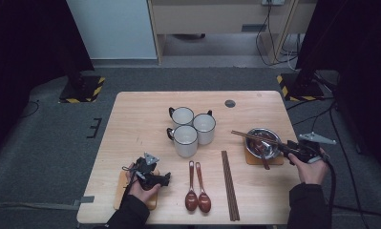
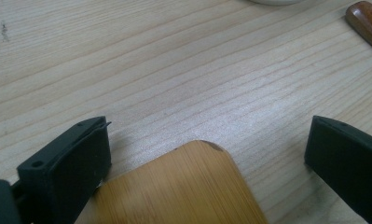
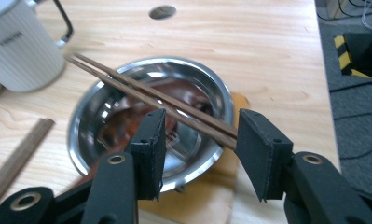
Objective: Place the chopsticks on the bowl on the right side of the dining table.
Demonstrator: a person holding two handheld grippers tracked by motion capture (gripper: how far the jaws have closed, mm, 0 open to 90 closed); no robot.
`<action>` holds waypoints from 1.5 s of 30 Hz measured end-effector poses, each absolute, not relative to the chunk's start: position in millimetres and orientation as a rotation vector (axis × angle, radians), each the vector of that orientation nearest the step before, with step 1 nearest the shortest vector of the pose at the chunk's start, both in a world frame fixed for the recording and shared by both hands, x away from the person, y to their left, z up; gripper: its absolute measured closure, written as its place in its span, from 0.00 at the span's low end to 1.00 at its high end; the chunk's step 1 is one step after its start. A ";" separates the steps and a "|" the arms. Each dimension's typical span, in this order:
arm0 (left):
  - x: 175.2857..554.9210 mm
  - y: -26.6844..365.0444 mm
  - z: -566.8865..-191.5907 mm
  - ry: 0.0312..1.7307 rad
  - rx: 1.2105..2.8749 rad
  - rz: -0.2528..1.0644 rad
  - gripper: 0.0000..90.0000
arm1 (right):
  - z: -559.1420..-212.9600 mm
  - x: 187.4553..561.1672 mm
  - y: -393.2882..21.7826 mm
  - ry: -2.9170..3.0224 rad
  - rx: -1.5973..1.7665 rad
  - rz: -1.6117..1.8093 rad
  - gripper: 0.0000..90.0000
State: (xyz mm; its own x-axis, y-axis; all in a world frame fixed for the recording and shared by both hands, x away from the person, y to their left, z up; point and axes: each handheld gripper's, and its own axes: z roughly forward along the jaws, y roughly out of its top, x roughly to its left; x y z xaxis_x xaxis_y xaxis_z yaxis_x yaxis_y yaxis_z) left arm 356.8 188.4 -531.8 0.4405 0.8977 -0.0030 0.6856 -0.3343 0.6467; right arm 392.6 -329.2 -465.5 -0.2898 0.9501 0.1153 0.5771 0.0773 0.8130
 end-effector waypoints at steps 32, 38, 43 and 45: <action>356.8 188.5 -531.8 1.324 2.122 0.481 0.00 | -465.0 449.2 -280.4 1.912 1.496 1.111 0.48; 356.8 188.5 -531.8 1.324 2.122 0.481 0.00 | -471.3 458.1 -278.1 1.920 1.503 1.052 0.46; 356.8 188.5 -531.8 1.323 2.121 0.481 0.00 | -477.3 464.0 -275.1 1.927 1.522 1.013 0.45; 356.8 188.5 -531.8 1.324 2.121 0.481 0.00 | -479.4 465.8 -273.4 1.933 1.523 1.008 0.45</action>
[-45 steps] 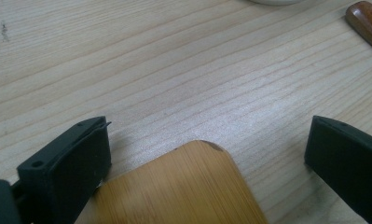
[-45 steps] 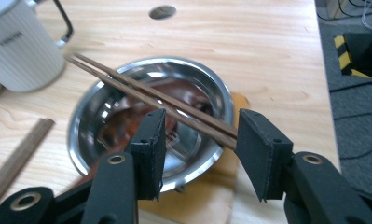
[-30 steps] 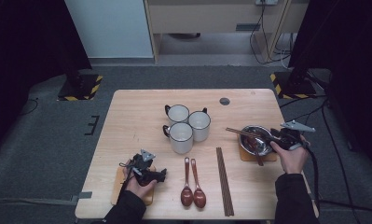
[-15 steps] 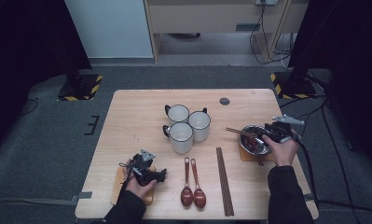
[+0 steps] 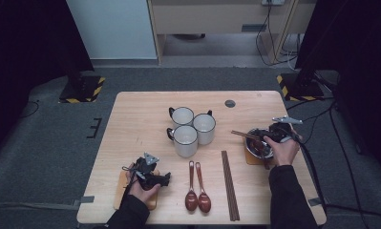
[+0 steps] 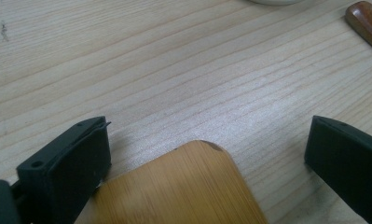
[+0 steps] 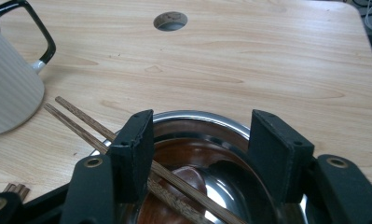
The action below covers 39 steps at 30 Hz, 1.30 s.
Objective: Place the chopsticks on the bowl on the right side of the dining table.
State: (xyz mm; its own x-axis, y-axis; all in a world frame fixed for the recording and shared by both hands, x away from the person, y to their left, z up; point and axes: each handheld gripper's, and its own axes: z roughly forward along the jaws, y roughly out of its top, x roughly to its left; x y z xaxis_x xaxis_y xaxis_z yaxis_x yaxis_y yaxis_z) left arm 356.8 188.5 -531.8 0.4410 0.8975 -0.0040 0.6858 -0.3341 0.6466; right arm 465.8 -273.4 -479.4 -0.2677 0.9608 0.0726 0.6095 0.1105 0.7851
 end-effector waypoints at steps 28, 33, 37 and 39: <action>356.8 188.5 -531.8 1.323 2.122 0.481 0.00 | -482.5 462.2 -267.0 2.063 1.489 0.964 0.42; 356.8 188.5 -531.8 1.323 2.122 0.481 0.00 | -481.4 457.9 -265.8 2.094 1.469 0.963 0.42; 356.8 188.5 -531.8 1.323 2.122 0.481 0.00 | -481.3 455.1 -265.6 2.107 1.454 0.961 0.41; 356.8 188.5 -531.8 1.323 2.122 0.481 0.00 | -481.2 453.1 -265.4 2.110 1.451 0.963 0.41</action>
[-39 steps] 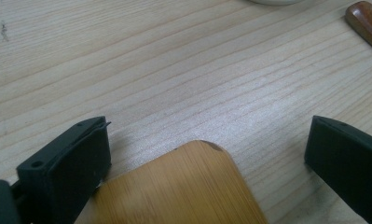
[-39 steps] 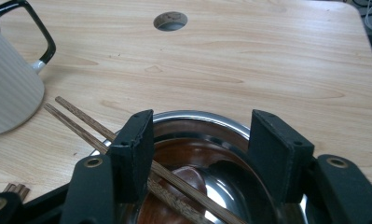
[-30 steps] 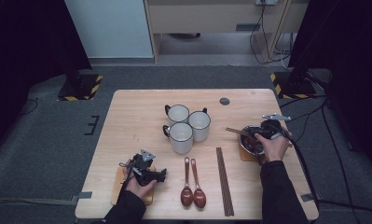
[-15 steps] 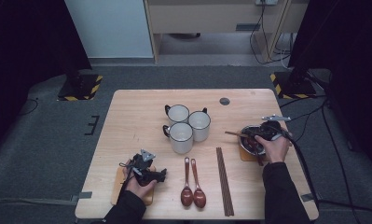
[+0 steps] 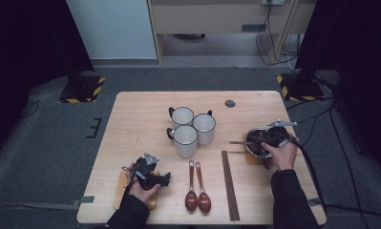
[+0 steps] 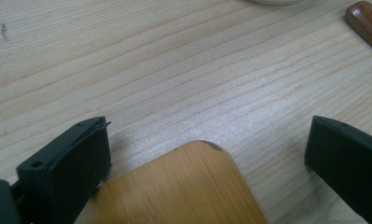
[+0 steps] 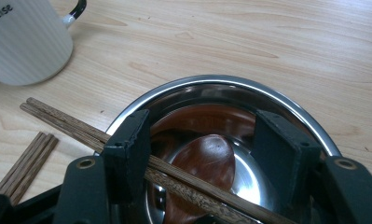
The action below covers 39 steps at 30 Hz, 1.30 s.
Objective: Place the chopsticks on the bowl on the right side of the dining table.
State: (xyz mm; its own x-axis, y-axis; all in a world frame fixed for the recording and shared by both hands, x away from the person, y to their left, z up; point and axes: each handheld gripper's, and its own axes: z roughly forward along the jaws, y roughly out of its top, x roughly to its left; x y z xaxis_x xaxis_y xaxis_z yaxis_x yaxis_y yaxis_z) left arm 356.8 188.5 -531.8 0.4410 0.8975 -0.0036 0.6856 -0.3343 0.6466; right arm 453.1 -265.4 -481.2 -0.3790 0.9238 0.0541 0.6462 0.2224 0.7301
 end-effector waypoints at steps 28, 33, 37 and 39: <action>356.8 188.4 -531.7 1.324 2.122 0.481 0.00 | -462.6 409.5 -299.7 1.981 1.447 1.089 0.51; 356.8 188.4 -531.7 1.324 2.122 0.481 0.00 | -467.2 402.1 -308.3 1.971 1.467 1.091 0.55; 356.8 188.4 -531.7 1.324 2.122 0.481 0.00 | -471.0 399.0 -311.4 1.975 1.476 1.093 0.61; 356.8 188.4 -531.7 1.324 2.122 0.481 0.00 | -472.8 398.6 -312.2 1.980 1.485 1.084 0.63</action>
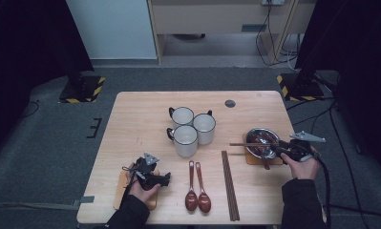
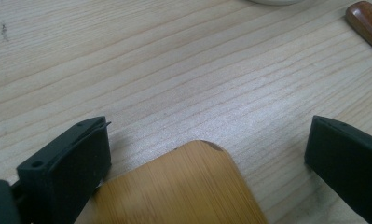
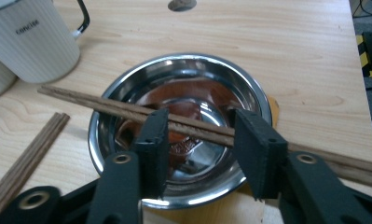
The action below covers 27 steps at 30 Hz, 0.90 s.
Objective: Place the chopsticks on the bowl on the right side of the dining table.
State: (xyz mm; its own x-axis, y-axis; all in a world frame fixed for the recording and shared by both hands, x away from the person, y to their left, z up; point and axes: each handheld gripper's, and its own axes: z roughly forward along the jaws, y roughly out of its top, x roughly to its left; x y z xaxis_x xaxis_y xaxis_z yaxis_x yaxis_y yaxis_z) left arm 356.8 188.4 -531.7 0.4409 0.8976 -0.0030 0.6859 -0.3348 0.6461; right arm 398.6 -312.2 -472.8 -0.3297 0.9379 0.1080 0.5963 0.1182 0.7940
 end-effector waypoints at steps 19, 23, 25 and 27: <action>356.8 188.4 -531.8 1.323 2.122 0.481 0.00 | -483.9 402.6 -315.6 1.999 1.498 1.036 0.67; 356.8 188.4 -531.8 1.324 2.122 0.481 0.00 | -484.7 403.2 -316.0 1.995 1.502 1.032 0.66; 356.8 188.4 -531.8 1.323 2.122 0.481 0.00 | -484.7 403.7 -315.8 1.992 1.503 1.034 0.66; 356.8 188.4 -531.8 1.324 2.122 0.481 0.00 | -484.9 404.2 -316.0 1.992 1.502 1.032 0.65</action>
State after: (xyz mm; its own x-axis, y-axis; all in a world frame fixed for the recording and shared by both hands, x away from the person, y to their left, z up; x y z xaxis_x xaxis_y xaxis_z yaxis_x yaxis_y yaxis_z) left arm 356.8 188.4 -531.8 0.4409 0.8976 -0.0033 0.6857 -0.3345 0.6465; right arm 404.2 -316.0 -484.9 -0.3151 0.9448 0.0894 0.6180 0.1328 0.7749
